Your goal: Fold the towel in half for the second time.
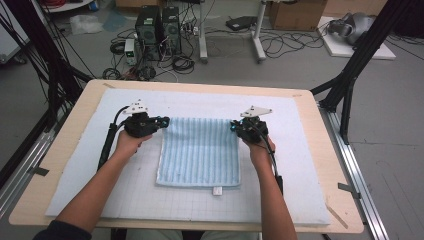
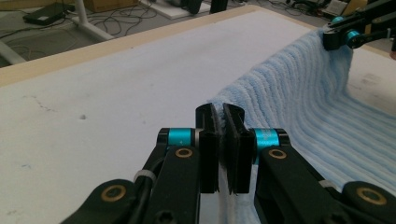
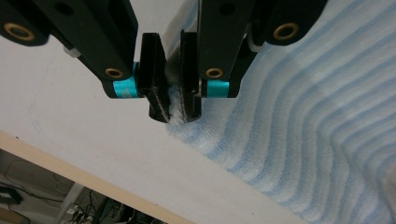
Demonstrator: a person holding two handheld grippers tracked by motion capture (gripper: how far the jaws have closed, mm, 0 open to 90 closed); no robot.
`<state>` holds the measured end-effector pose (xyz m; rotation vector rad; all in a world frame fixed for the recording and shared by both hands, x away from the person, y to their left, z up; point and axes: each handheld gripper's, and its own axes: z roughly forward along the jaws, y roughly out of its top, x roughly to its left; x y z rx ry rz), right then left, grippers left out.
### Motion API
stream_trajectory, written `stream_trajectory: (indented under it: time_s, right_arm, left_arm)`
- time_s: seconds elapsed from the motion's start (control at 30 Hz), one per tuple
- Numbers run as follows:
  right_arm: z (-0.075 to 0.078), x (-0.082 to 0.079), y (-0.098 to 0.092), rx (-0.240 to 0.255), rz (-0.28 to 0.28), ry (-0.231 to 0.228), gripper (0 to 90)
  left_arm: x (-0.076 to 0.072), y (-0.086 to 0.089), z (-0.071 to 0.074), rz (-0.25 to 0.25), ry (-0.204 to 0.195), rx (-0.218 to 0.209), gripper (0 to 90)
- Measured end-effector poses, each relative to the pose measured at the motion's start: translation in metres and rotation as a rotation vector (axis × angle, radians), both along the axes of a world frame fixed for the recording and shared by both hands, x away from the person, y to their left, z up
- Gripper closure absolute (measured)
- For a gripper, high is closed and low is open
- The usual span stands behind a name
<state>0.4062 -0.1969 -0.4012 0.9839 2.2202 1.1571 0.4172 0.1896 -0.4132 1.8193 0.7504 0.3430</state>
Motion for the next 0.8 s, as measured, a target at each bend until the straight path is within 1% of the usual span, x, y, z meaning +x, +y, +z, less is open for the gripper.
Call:
stream_trajectory:
  time_s: [0.1,0.13,0.23,0.27,0.3,0.33,0.37,0.43,0.5,0.57,0.6,0.63,0.67,0.8]
  right_arm:
    - [0.004,-0.01,-0.001,0.002,0.007,-0.013,83.1]
    - [0.004,-0.013,-0.002,0.008,0.006,-0.012,83.1]
    - [0.006,-0.019,-0.002,0.01,0.009,-0.018,82.9]
    - [0.007,-0.021,-0.002,0.014,0.01,-0.018,82.9]
    - [0.008,-0.024,-0.001,0.011,0.011,-0.016,82.9]
    - [0.009,-0.026,-0.001,0.01,0.013,-0.024,82.9]
    - [0.01,-0.029,-0.001,0.018,0.015,-0.03,82.8]
    - [0.013,-0.037,-0.002,0.027,0.018,-0.036,82.8]
    - [0.015,-0.043,-0.003,0.041,0.025,-0.038,82.7]
    - [0.017,-0.049,-0.004,0.047,0.033,-0.038,82.5]
    - [0.018,-0.052,-0.004,0.045,0.037,-0.039,82.4]
    - [0.019,-0.057,-0.004,0.045,0.045,-0.054,82.4]
    - [0.02,-0.06,-0.004,0.051,0.048,-0.053,82.4]
    - [0.016,-0.073,-0.005,0.055,0.058,-0.053,82.3]
  left_arm:
    - [-0.01,0.0,0.003,-0.013,-0.004,0.003,84.8]
    - [-0.013,0.001,0.003,-0.012,-0.018,-0.003,84.8]
    - [-0.021,0.002,0.006,-0.014,-0.026,-0.008,84.7]
    - [-0.025,0.002,0.007,-0.011,-0.024,-0.017,84.7]
    - [-0.027,0.003,0.008,-0.01,-0.024,-0.016,84.7]
    - [-0.031,0.003,0.009,-0.009,-0.032,-0.019,84.7]
    - [-0.035,0.004,0.01,-0.007,-0.036,-0.032,84.7]
    - [-0.042,0.005,0.011,-0.006,-0.041,-0.035,84.6]
    - [-0.047,0.006,0.011,-0.01,-0.037,-0.035,84.6]
    - [-0.055,0.006,0.01,-0.009,-0.043,-0.042,84.5]
    - [-0.059,0.007,0.009,-0.013,-0.047,-0.038,84.5]
    - [-0.063,0.007,0.008,-0.015,-0.048,-0.04,84.4]
    - [-0.065,0.007,0.007,-0.016,-0.047,-0.043,84.4]
    - [-0.079,0.009,0.001,-0.022,-0.038,-0.049,84.3]
